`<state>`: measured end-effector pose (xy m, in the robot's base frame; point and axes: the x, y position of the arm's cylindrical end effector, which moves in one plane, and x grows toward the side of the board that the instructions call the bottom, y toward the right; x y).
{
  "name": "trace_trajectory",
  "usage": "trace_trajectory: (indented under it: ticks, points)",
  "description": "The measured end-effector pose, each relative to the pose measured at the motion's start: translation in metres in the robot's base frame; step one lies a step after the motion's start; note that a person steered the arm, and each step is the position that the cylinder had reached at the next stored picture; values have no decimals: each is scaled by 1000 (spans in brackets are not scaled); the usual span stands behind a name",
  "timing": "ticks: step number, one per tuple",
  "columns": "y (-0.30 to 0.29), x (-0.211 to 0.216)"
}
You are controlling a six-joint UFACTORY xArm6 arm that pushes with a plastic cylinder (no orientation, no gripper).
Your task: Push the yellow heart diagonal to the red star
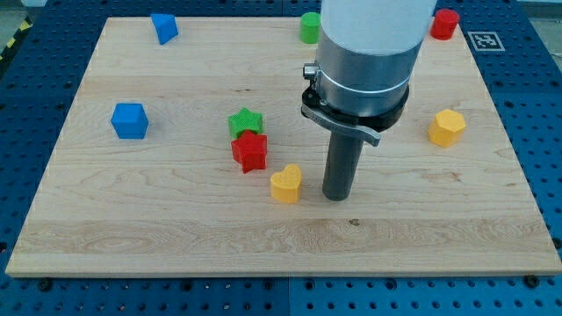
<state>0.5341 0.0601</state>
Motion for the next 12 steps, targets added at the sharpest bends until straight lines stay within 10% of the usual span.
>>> trace_trajectory:
  ticks: [12]
  points:
    - [-170, 13]
